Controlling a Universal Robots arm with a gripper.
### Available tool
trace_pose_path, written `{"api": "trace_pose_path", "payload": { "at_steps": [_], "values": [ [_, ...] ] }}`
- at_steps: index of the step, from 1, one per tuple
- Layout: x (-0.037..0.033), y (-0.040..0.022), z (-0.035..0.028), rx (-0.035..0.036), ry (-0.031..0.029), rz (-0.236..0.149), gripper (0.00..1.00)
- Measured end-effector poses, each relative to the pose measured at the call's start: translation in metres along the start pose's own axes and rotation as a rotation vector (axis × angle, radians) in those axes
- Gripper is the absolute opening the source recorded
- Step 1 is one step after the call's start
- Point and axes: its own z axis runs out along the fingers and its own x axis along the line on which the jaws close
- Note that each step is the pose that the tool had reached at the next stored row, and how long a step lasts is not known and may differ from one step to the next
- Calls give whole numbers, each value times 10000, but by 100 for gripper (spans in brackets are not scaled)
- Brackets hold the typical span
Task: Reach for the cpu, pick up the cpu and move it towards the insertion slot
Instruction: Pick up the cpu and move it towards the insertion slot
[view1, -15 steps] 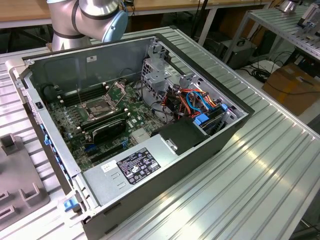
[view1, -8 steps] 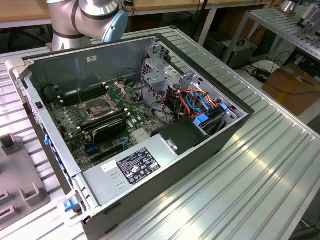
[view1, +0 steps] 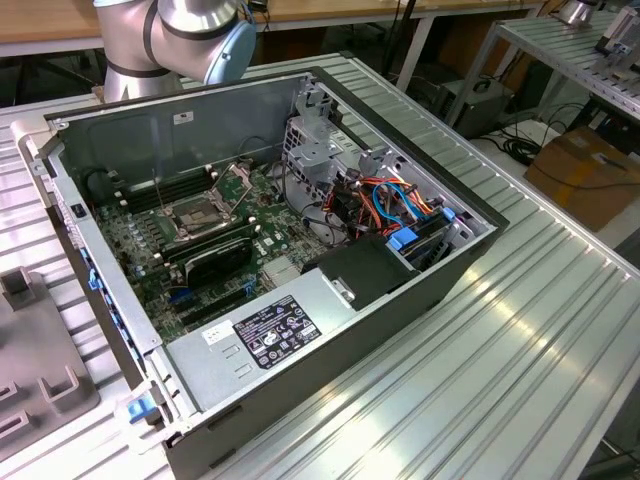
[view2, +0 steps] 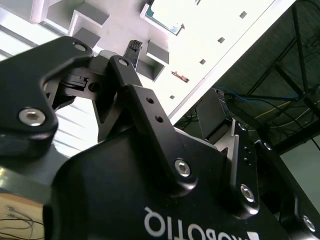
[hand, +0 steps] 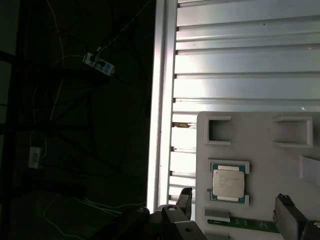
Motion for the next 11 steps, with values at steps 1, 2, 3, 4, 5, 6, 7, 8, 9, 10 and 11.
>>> {"api": "trace_pose_path", "payload": {
  "at_steps": [1, 2, 3, 4, 5, 6, 7, 8, 9, 10, 11],
  "values": [
    [0, -1, 20, 0, 0, 0, 72],
    [0, -1, 34, 0, 0, 0, 72],
    [-1, -3, 49, 1, 0, 0, 72],
    [0, -4, 63, 1, 1, 0, 72],
    [0, -5, 78, 1, 1, 0, 72],
    [0, -7, 94, 0, 1, 1, 72],
    [0, -8, 104, 0, 1, 0, 72],
    [-1, -9, 113, 1, 1, 0, 72],
    [0, -10, 122, 0, 1, 0, 72],
    [0, -12, 135, 0, 0, 0, 72],
    [0, -14, 147, 1, 1, 0, 72]
  ]
}}
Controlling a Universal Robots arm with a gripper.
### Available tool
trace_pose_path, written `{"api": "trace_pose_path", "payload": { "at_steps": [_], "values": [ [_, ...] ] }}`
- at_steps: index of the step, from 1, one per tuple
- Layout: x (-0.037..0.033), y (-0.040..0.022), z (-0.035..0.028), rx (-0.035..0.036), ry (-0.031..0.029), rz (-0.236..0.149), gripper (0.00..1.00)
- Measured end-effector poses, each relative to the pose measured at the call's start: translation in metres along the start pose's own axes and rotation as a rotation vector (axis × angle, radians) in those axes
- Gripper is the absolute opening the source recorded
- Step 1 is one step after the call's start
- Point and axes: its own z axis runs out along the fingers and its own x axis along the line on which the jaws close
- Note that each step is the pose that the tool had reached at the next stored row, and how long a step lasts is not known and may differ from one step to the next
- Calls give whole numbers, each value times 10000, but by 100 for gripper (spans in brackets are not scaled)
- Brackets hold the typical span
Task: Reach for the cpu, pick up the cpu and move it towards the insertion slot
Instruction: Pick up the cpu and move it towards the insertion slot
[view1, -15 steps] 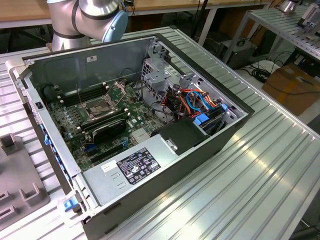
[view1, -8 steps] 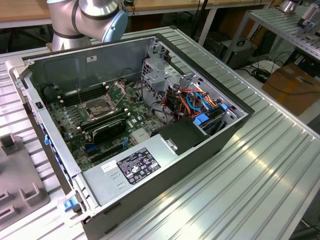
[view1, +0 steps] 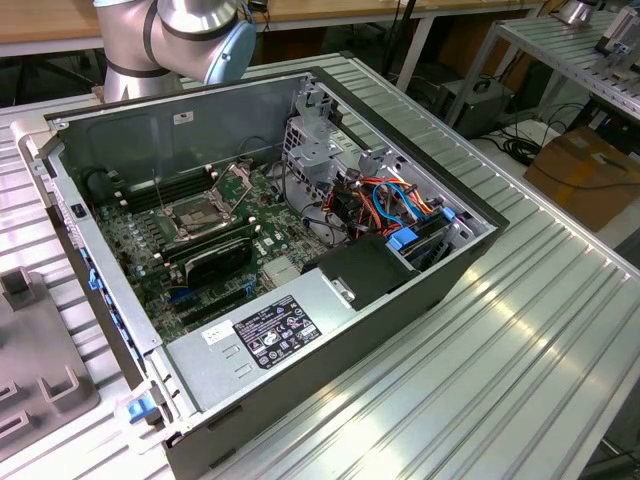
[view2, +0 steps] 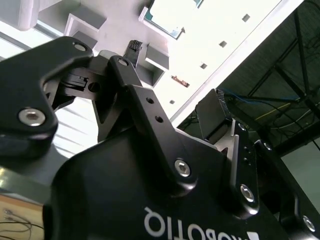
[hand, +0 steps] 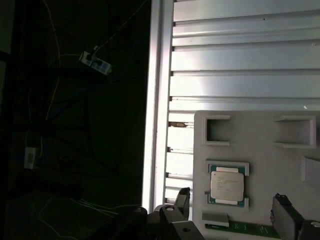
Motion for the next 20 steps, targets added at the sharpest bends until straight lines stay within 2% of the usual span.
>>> {"api": "trace_pose_path", "payload": {
  "at_steps": [14, 20],
  "values": [
    [0, -25, 180, 1, 2, 1, 72],
    [0, -26, 187, 0, 0, 0, 72]
  ]
}}
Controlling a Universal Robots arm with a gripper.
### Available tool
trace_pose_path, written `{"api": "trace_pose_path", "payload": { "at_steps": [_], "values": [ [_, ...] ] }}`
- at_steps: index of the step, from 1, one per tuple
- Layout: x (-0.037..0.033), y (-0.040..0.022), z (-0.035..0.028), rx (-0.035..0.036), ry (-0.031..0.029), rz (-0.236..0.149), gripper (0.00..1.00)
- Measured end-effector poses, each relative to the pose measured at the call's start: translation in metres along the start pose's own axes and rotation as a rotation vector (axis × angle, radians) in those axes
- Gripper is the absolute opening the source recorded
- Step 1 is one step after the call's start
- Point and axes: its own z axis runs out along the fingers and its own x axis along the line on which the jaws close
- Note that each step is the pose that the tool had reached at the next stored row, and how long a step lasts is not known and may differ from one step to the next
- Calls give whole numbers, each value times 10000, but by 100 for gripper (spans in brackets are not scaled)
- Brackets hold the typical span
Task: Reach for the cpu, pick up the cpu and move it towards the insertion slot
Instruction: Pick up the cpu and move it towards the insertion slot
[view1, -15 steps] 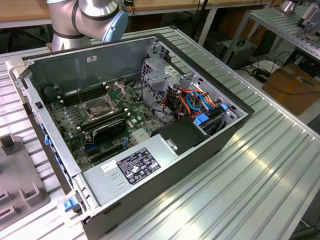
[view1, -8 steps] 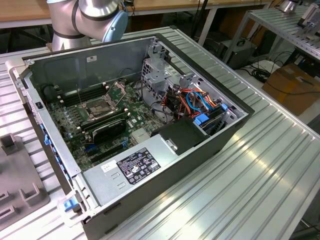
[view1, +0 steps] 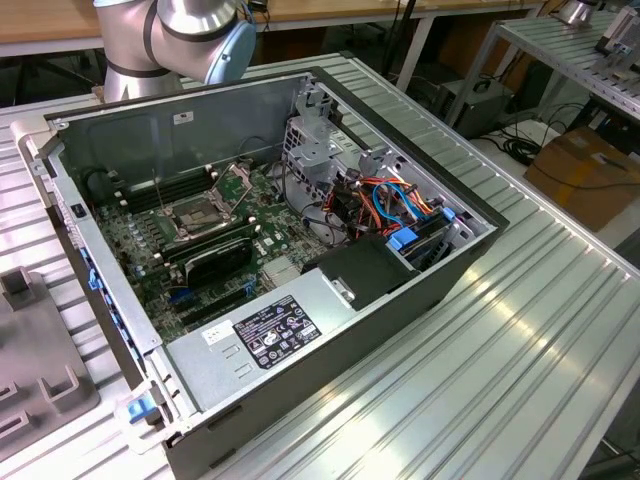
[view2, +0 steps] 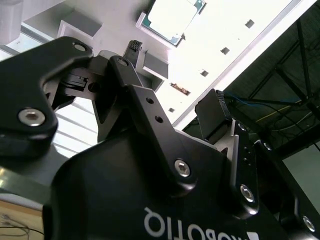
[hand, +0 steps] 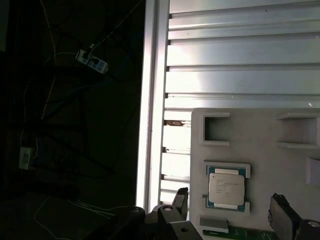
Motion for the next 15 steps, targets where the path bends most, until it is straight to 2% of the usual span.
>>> {"api": "trace_pose_path", "payload": {
  "at_steps": [15],
  "values": [
    [0, -2, 69, 0, 0, 0, 72]
  ]
}}
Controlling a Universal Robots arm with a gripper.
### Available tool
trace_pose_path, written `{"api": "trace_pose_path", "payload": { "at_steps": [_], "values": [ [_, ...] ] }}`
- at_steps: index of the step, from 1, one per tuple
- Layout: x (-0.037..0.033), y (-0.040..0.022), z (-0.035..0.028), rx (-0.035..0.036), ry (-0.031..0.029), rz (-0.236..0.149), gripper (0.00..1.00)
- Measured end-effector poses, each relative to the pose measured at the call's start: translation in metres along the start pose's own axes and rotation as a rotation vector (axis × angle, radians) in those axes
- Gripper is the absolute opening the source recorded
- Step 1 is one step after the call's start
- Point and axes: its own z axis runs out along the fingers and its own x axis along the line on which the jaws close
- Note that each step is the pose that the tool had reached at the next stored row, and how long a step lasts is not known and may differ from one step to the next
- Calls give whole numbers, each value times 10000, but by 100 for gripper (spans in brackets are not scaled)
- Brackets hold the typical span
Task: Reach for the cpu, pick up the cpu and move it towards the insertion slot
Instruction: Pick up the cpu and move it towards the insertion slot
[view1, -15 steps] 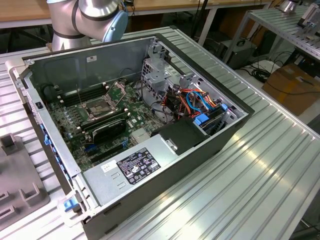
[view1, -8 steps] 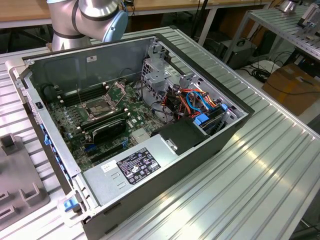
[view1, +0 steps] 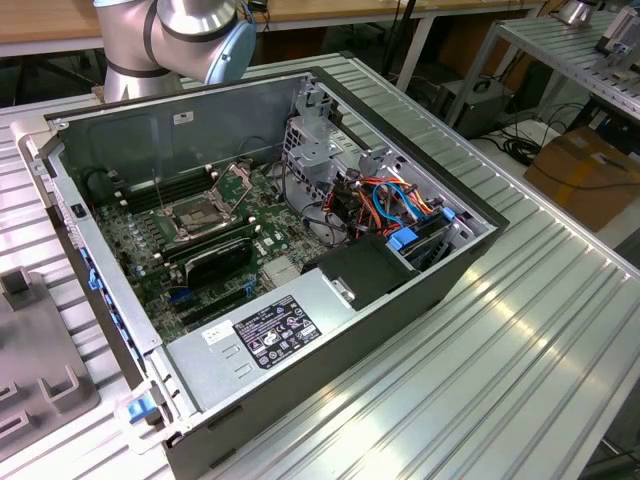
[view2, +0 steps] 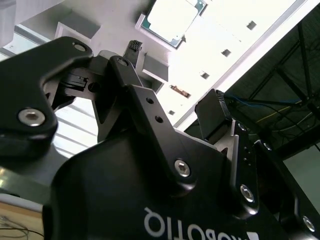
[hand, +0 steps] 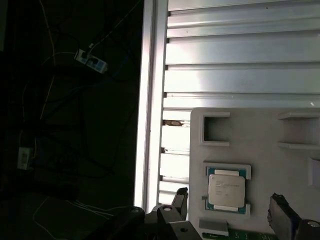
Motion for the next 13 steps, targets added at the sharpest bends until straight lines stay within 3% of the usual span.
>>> {"api": "trace_pose_path", "payload": {
  "at_steps": [13],
  "values": [
    [0, -3, 77, 0, 0, 0, 72]
  ]
}}
